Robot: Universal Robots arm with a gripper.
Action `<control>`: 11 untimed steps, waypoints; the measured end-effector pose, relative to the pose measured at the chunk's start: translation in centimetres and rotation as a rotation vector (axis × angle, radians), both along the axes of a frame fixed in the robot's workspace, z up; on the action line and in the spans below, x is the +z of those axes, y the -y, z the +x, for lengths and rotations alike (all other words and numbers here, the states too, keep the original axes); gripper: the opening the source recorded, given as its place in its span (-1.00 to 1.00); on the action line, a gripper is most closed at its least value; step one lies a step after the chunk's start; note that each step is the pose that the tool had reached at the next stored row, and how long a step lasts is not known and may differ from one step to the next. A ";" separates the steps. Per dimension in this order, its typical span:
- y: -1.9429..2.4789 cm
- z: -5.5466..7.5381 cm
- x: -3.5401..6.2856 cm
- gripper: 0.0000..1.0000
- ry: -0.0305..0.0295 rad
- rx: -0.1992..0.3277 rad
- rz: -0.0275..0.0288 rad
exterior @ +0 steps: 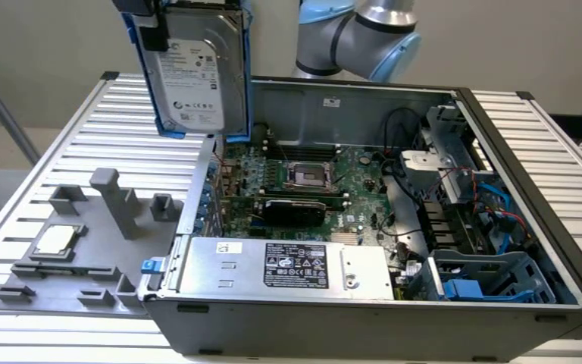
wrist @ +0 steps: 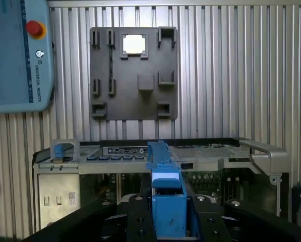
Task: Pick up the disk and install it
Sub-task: 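Pick up the disk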
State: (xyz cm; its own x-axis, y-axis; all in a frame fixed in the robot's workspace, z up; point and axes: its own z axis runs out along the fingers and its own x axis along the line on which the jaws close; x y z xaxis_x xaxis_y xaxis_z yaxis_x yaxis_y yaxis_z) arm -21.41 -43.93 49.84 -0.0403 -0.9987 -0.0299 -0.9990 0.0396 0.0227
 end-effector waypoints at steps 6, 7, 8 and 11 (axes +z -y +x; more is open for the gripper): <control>1.56 1.9 0.00 -0.35 0.0001 0.000 0.0001; 1.80 2.2 0.00 -0.35 0.0000 0.000 0.0000; 2.04 2.6 0.00 -0.35 0.0000 0.000 -0.0001; 2.72 3.7 -0.01 -0.35 0.0000 0.000 0.0000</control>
State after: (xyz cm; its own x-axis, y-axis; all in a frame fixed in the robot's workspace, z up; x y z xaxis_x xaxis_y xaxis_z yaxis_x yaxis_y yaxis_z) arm -17.67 -46.65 49.83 -0.0403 -0.9987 -0.0299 -0.9990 0.0396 0.0227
